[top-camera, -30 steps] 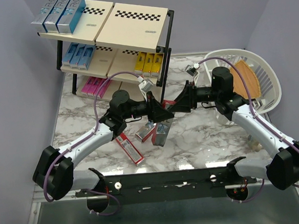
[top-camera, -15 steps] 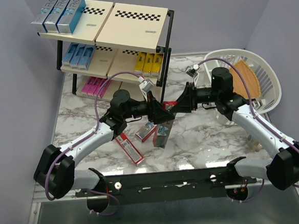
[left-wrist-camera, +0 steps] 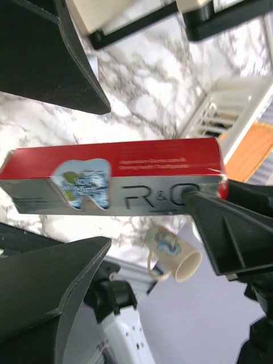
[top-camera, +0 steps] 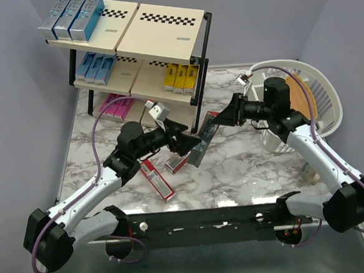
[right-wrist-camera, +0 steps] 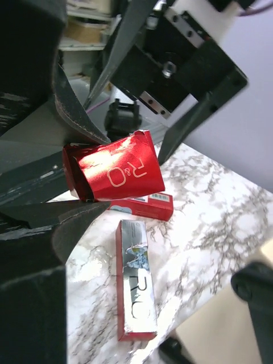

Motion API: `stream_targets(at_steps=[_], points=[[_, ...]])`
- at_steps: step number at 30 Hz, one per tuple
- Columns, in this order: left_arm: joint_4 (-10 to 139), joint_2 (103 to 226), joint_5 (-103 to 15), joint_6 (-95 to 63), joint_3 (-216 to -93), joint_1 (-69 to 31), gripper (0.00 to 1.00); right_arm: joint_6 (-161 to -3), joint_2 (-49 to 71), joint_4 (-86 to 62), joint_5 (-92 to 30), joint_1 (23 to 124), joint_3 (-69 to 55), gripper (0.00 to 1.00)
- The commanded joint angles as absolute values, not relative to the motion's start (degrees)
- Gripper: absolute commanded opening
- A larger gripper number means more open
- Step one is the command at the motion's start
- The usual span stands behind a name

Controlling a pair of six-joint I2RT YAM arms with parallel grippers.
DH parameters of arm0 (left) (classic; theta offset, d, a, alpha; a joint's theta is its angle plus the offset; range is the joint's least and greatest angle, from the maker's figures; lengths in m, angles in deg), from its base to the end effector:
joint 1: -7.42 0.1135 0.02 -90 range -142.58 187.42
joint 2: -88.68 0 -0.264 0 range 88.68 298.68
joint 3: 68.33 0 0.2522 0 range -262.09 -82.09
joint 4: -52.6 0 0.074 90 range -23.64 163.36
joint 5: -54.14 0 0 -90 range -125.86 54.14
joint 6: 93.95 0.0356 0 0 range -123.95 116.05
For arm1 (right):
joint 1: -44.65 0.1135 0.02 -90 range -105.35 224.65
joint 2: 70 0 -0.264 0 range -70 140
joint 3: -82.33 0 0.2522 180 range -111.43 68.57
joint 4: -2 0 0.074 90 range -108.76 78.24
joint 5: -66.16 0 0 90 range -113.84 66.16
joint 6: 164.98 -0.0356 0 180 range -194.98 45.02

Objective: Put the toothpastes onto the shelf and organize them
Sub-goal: Place the toothpaste on the shelf.

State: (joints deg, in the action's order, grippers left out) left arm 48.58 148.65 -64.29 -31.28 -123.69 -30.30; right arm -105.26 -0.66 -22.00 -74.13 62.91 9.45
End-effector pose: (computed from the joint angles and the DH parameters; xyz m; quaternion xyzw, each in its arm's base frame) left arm 0.1831 -0.1630 0.3207 0.2344 0.6705 -0.5138 0.4811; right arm 0.2471 0.1104 0.3423 -0.1631 0.7649 0.5304 0.3271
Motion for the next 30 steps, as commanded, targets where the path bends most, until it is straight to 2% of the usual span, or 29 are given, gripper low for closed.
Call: stream_targets(at_steps=[1, 6, 16, 23, 30], points=[[50.4, 142.2, -50.9, -23.1, -119.0, -33.1, 0.99, -114.1, -0.5, -26.3, -68.7, 60.8, 7.4, 0.31], [48.5, 141.0, -47.4, -19.7, -115.4, -36.0, 0.99, -119.4, -0.3, -26.3, -66.9, 59.9, 8.9, 0.31], [39.9, 141.4, -32.4, -12.9, -109.3, -46.5, 0.99, -126.2, -1.4, -26.6, -66.4, 57.4, 11.5, 0.31], [34.4, 145.3, -28.9, -12.0, -109.2, -49.4, 0.99, -129.1, -1.9, -23.7, -66.8, 57.2, 13.8, 0.31], [31.5, 149.0, -25.6, -14.0, -108.6, -50.4, 0.91, -131.3, -2.0, -21.3, -68.0, 57.1, 16.1, 0.31]])
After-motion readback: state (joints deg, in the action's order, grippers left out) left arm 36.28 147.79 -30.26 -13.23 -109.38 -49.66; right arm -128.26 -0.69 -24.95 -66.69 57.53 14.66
